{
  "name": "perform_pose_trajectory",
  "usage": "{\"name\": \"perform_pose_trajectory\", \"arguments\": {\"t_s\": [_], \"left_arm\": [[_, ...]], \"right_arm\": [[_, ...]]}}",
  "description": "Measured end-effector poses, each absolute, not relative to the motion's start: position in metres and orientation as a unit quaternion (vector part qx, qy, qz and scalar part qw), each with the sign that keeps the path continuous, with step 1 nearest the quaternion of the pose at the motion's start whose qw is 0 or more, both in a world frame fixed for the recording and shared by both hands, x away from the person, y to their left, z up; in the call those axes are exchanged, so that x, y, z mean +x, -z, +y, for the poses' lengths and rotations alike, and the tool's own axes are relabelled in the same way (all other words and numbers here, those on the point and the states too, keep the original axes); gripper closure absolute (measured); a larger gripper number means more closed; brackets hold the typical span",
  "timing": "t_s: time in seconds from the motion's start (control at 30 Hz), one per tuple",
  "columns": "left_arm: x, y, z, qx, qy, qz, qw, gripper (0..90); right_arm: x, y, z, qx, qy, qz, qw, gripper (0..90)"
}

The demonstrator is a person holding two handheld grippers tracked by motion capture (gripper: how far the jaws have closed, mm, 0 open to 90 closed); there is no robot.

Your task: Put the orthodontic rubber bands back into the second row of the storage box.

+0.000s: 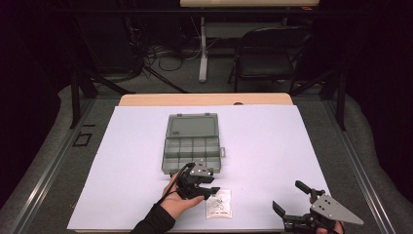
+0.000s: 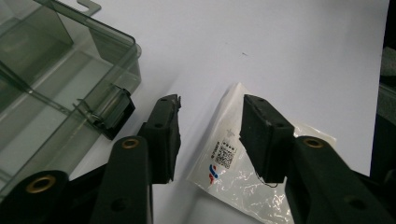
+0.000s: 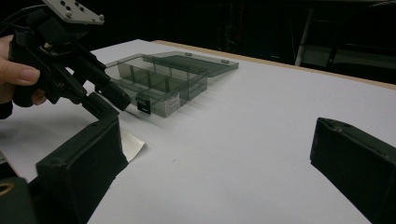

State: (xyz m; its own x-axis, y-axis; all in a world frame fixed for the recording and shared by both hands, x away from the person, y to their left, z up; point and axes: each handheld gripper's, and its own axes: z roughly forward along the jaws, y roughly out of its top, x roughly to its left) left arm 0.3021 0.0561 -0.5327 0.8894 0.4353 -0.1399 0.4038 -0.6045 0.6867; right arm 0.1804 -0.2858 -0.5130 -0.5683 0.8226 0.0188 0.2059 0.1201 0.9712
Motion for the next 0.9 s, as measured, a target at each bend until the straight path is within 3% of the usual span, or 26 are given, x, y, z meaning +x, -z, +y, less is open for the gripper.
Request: {"name": "perform_pose_trajectory", "arguments": {"t_s": [0.9], "left_arm": [[0.302,0.549,0.044,0.916,-0.016,0.212,0.341,82.1]], "right_arm": [[0.18,0.513,-0.286,0.37,-0.548,0.697,0.279,2.2]]}}
